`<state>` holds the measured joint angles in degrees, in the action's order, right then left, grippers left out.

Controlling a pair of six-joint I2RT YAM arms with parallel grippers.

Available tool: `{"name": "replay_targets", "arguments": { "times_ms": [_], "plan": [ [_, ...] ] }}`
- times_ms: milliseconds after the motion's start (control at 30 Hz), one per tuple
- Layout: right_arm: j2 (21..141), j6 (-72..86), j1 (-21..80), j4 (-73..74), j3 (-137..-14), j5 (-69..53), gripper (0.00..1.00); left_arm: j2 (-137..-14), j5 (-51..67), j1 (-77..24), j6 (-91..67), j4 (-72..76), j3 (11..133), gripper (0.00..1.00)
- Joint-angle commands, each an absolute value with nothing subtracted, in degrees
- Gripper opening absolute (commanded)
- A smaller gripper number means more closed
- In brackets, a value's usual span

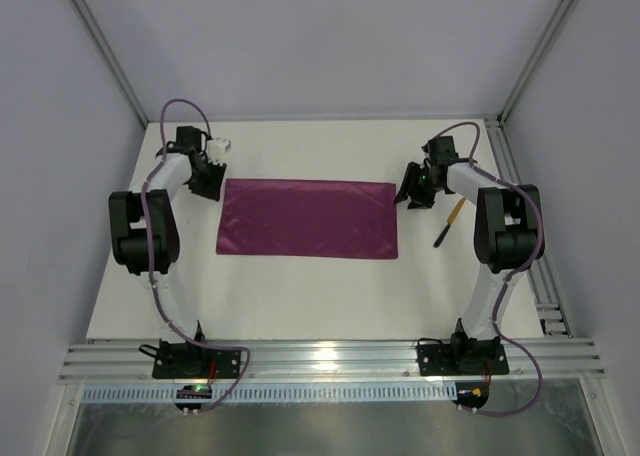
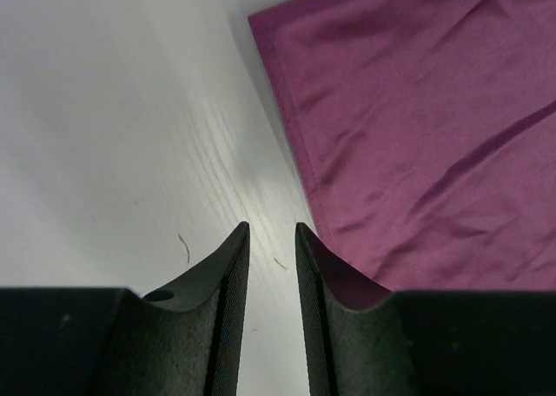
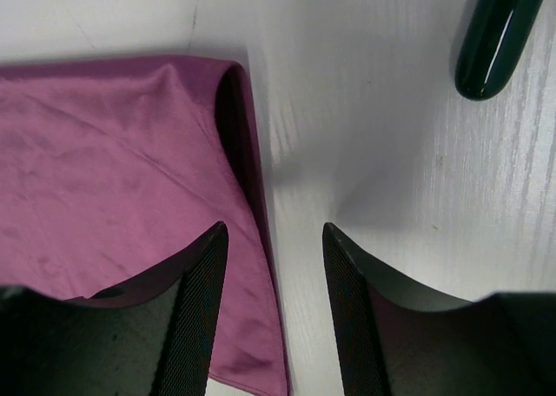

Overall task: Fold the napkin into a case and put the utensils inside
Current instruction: Pick up the rectangle-folded napkin from the center of the board.

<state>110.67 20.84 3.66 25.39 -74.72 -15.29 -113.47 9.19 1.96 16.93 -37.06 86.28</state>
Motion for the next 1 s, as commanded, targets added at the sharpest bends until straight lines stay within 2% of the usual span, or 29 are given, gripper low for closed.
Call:
{"name": "replay_targets", "arguments": {
  "times_ms": [0, 167, 567, 967],
  "plan": [
    [112.32, 19.86, 3.60, 24.61, -74.44, -16.95, 0.51, -110.48, 10.11, 2.29, 17.14, -35.95, 84.47, 0.30],
    [112.85, 20.21, 5.18, 25.48, -74.53, -15.65, 0.47, -110.74, 10.81, 2.98, 16.70, -35.42, 82.36, 0.30],
    [115.49, 20.13, 6.77, 33.31, -78.49, -16.43, 0.45, -110.92, 12.92, 3.34, 15.56, -35.25, 81.48, 0.30],
    [108.55, 22.15, 8.00, 31.29, -67.86, -13.18, 0.45, -109.25, 15.29, 3.34, 15.64, -34.81, 76.73, 0.30]
  ]
}}
